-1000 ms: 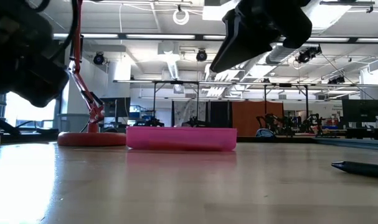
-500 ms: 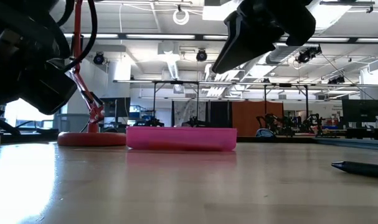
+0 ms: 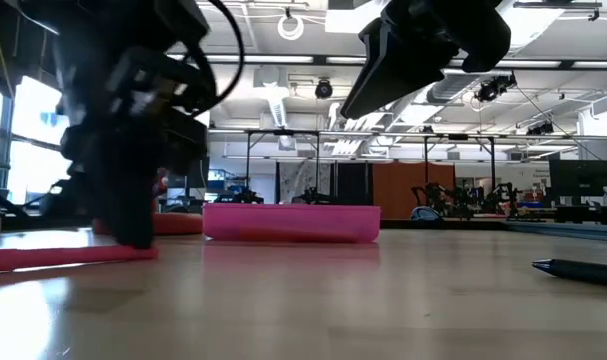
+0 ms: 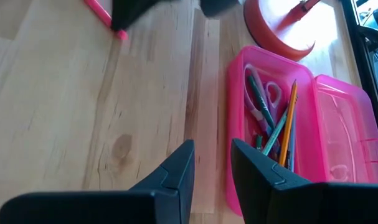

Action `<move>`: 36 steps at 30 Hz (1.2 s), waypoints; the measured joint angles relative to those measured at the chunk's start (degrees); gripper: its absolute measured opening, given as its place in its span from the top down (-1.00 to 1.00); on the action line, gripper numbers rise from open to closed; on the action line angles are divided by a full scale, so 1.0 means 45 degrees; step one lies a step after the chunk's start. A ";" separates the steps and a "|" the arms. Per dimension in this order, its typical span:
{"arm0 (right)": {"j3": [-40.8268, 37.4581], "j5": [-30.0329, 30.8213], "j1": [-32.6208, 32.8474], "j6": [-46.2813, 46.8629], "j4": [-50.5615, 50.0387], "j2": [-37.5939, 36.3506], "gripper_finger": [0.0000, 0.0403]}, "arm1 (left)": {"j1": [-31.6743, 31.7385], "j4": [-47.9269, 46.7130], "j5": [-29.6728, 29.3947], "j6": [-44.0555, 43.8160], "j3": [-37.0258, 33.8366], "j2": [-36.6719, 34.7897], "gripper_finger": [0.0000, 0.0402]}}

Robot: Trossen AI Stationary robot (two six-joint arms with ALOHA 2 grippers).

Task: Pick & place school supplies into a supply box
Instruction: Put the pink pen into the pink supply box

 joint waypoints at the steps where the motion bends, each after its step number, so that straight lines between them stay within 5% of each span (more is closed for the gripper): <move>1: 0.0000 0.0000 0.0001 -0.0005 0.0000 0.0000 0.59 | 0.0317 0.0256 0.0074 0.0368 -0.0011 0.0013 0.71; 14: 0.0000 -0.0005 0.0000 -0.0034 -0.0005 0.0000 0.59 | 0.3131 0.1748 0.0528 0.5254 -0.0055 0.0057 0.70; 24: 0.0000 -0.0010 0.0001 -0.0034 -0.0005 0.0000 0.59 | 0.3183 0.1689 0.0756 0.6724 -0.0055 0.0055 0.52; 36: 0.0000 -0.0010 0.0004 -0.0006 -0.0002 0.0000 0.59 | 0.3178 0.1940 -0.0622 0.8007 -0.0028 0.0031 0.43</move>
